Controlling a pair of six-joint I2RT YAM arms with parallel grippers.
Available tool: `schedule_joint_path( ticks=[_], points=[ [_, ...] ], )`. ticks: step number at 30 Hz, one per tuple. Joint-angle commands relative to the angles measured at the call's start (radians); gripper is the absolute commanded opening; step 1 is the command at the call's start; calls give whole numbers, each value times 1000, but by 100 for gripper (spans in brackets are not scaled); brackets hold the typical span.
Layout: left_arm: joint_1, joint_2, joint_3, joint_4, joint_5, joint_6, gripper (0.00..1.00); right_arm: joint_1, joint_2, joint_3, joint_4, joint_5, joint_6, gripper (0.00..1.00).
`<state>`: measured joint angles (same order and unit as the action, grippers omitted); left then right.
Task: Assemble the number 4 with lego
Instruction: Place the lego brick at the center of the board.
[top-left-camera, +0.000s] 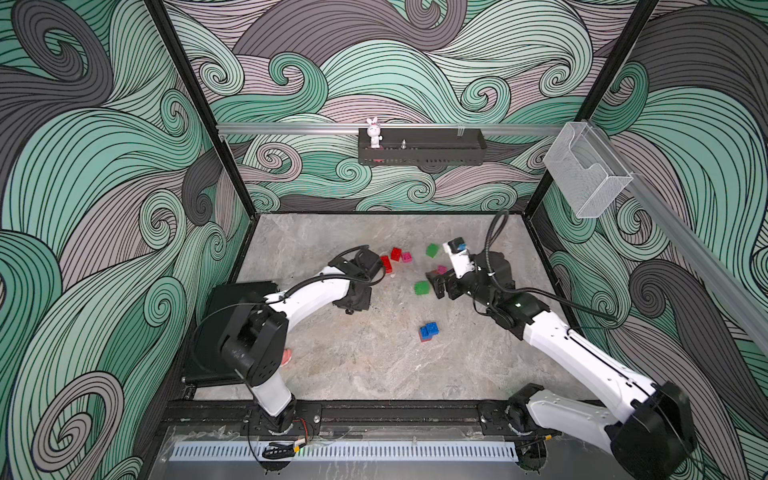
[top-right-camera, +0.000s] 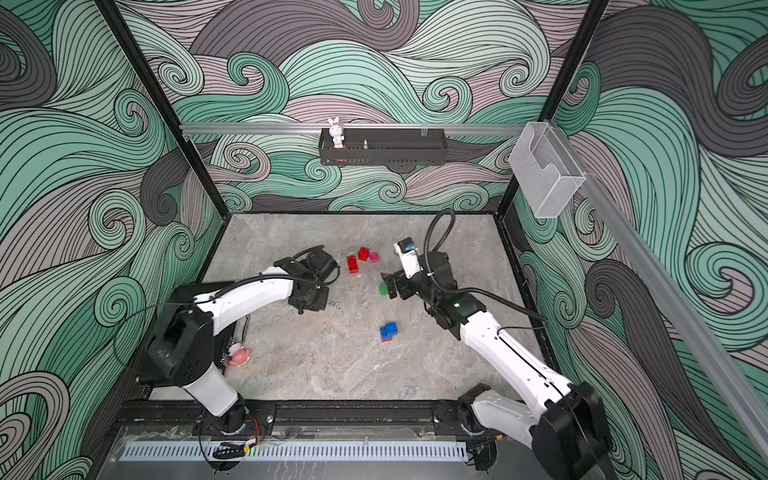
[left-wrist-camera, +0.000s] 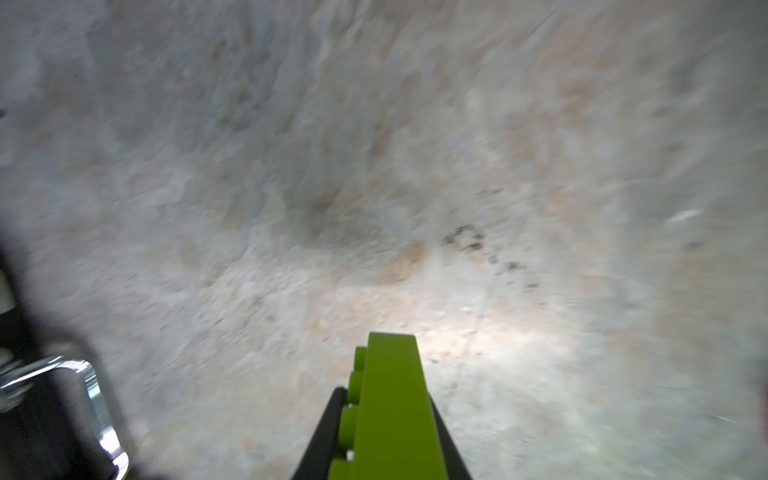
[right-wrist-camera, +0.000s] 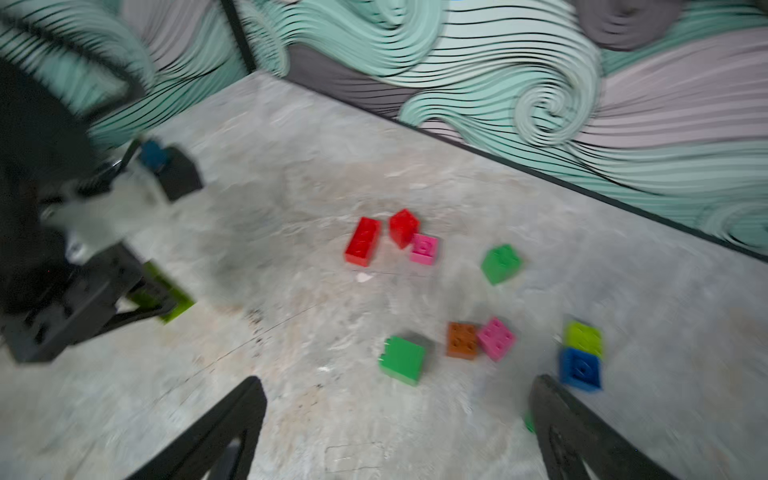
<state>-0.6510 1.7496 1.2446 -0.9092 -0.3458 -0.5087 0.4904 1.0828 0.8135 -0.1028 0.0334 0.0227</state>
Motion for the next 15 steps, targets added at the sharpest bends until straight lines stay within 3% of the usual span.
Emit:
schedule_joint_path(
  ticks=[1, 5, 11, 15],
  points=[
    [-47, 144, 54, -269, -377, -101, 0, -44, -54, -35, -87, 203, 198, 100],
    [-94, 297, 139, -410, -483, -197, 5, -60, -96, -78, -92, 204, 212, 100],
    [-111, 407, 209, -436, -461, -213, 20, -64, -92, -84, -79, 179, 208, 100],
    [-120, 418, 246, -445, -444, -207, 46, -64, -72, -73, -84, 161, 189, 100]
  ],
)
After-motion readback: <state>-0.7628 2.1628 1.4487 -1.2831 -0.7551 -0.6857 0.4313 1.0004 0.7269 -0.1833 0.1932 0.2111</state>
